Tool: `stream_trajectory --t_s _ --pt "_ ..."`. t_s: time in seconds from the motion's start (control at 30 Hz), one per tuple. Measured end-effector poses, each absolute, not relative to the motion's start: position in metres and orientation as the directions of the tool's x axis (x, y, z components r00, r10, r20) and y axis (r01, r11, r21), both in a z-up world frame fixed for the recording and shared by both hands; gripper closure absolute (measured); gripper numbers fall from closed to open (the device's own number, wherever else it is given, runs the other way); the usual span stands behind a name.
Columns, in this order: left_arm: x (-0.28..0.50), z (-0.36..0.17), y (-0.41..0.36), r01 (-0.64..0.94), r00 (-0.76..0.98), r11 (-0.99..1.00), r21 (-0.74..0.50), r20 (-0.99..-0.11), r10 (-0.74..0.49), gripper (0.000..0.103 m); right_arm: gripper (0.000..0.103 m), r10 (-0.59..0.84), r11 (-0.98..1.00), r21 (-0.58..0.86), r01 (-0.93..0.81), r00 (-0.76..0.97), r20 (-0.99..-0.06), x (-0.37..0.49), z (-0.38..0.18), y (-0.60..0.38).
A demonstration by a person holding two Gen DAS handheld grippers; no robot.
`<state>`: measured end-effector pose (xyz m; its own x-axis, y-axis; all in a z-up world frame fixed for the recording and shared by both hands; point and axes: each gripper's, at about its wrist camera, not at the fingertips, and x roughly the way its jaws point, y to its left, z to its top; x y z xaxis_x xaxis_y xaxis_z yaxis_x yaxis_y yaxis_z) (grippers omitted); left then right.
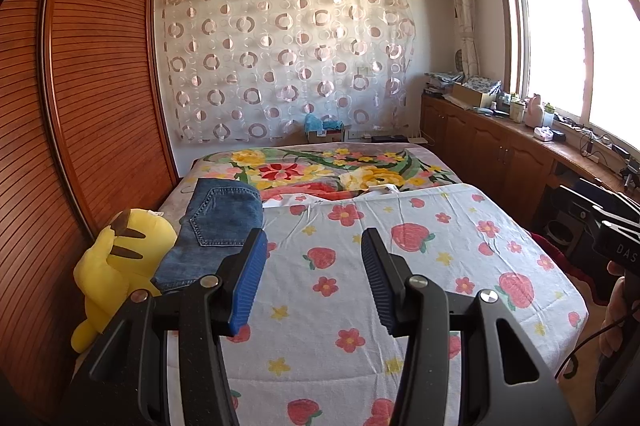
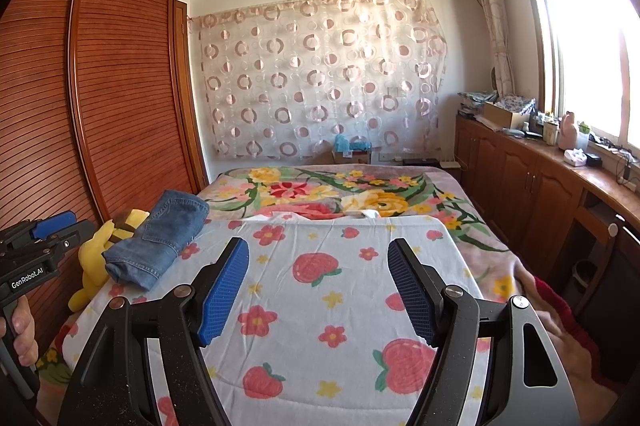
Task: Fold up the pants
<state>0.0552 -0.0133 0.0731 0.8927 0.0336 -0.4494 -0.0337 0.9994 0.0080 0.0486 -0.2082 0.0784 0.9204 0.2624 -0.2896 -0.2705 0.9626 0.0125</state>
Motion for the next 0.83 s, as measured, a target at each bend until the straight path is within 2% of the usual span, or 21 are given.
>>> stream_trajectory --t_s 0.83 --pt "0.0540 0.0694 -0.0129 -0.032 0.894 0.999 0.010 -0.447 0.033 0.053 0.029 0.263 0.962 0.012 -0.272 0.919 -0.293 0.0479 0.0789 -0.2092"
